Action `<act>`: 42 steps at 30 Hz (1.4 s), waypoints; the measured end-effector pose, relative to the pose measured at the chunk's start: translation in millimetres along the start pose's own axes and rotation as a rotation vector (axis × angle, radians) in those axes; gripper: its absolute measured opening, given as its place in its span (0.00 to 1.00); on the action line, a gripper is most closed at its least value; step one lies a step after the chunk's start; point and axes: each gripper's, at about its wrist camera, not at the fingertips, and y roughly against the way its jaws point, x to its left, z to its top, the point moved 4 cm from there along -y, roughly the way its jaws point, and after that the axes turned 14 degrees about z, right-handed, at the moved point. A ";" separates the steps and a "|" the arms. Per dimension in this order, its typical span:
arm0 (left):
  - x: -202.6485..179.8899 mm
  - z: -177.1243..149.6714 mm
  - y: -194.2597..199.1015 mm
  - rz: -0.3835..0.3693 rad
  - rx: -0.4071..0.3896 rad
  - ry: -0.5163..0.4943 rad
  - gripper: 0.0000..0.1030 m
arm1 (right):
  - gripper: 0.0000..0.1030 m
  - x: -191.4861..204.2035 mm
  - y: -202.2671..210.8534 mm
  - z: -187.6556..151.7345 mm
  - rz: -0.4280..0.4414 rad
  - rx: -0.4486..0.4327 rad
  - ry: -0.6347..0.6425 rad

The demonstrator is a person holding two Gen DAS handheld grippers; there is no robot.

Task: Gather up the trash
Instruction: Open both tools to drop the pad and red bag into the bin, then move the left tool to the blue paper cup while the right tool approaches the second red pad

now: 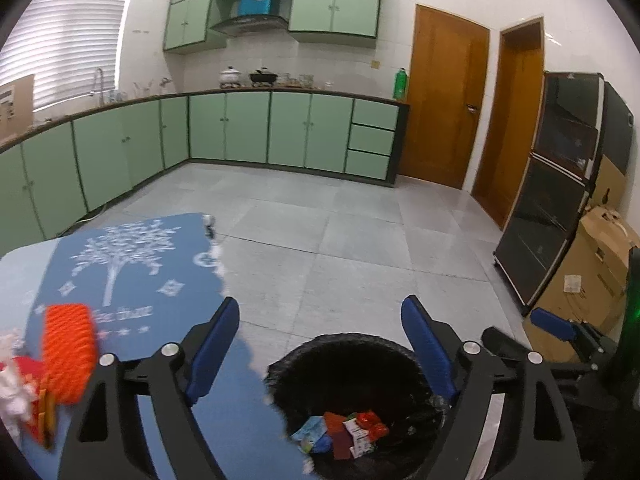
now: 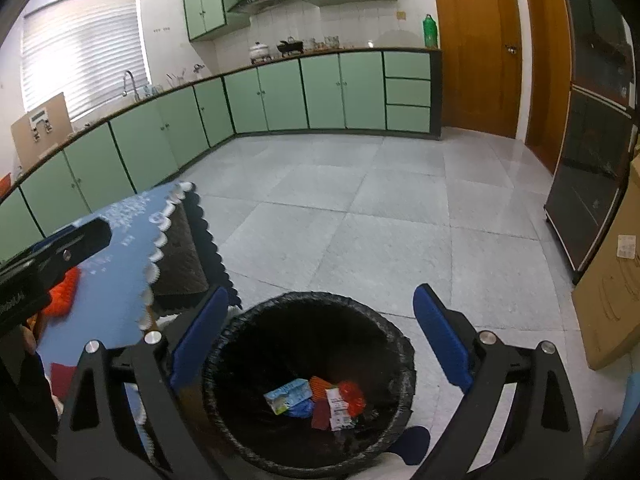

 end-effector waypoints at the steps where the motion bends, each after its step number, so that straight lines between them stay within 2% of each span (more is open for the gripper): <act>1: 7.9 -1.3 6.3 0.015 -0.003 -0.001 0.80 | 0.89 5.1 2.8 1.5 0.005 -0.008 0.003; 6: 48.1 -14.3 35.2 0.087 -0.003 0.012 0.80 | 0.89 34.5 15.1 4.1 0.037 -0.045 0.006; 12: 96.8 -40.7 61.1 0.173 0.012 0.022 0.80 | 0.89 81.7 19.7 -6.3 0.089 -0.050 0.045; 20: 140.2 -78.5 79.3 0.226 0.049 0.051 0.80 | 0.89 131.6 24.6 -24.9 0.138 -0.048 0.077; 29: 153.1 -112.8 86.9 0.223 0.100 0.053 0.81 | 0.89 166.6 24.1 -44.7 0.169 -0.020 0.102; 42: 140.2 -138.2 85.2 0.206 0.146 0.024 0.81 | 0.89 174.0 32.5 -52.6 0.176 -0.021 0.118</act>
